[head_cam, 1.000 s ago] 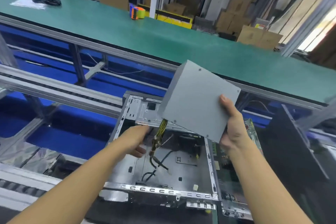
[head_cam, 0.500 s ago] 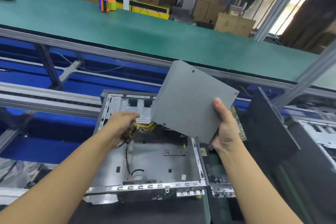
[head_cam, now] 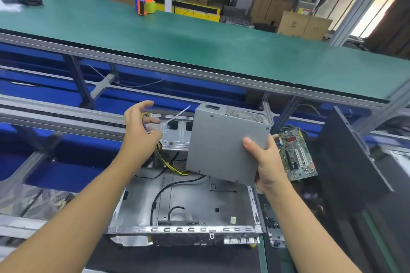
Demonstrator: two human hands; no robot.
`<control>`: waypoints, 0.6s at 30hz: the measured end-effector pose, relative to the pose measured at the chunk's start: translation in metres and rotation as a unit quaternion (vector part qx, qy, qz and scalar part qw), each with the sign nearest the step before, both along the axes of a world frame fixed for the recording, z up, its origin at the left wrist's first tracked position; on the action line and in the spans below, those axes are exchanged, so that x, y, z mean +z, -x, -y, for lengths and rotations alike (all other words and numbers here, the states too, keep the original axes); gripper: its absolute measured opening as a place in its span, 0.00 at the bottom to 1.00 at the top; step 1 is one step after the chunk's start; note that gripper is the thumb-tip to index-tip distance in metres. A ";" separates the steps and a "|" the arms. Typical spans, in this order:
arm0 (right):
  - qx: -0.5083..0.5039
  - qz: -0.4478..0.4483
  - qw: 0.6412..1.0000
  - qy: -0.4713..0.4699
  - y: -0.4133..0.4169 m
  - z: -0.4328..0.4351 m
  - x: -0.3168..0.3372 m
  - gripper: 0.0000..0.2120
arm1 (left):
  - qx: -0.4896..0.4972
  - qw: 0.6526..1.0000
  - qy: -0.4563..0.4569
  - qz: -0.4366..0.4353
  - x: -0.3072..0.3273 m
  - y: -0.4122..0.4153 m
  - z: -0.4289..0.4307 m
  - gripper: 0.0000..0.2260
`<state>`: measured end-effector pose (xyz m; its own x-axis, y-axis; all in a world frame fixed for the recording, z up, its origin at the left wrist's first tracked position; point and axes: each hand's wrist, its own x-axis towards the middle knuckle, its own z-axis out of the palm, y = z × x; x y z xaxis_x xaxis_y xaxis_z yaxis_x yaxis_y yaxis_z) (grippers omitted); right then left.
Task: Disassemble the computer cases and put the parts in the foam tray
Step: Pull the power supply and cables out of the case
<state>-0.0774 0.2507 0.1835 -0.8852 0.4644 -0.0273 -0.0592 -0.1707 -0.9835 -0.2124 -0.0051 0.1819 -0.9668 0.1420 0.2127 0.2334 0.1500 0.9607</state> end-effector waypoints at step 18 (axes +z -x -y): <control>0.173 -0.094 0.709 -0.677 -0.058 -0.029 0.075 0.36 | -0.320 0.845 0.096 0.418 0.002 -0.019 -0.095 0.35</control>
<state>-0.0198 0.2795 0.2588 -0.8818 -0.2931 0.3695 -0.3953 0.8867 -0.2399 -0.1931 0.0896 0.1834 -0.4800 0.6468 -0.5927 -0.4229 0.4213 0.8023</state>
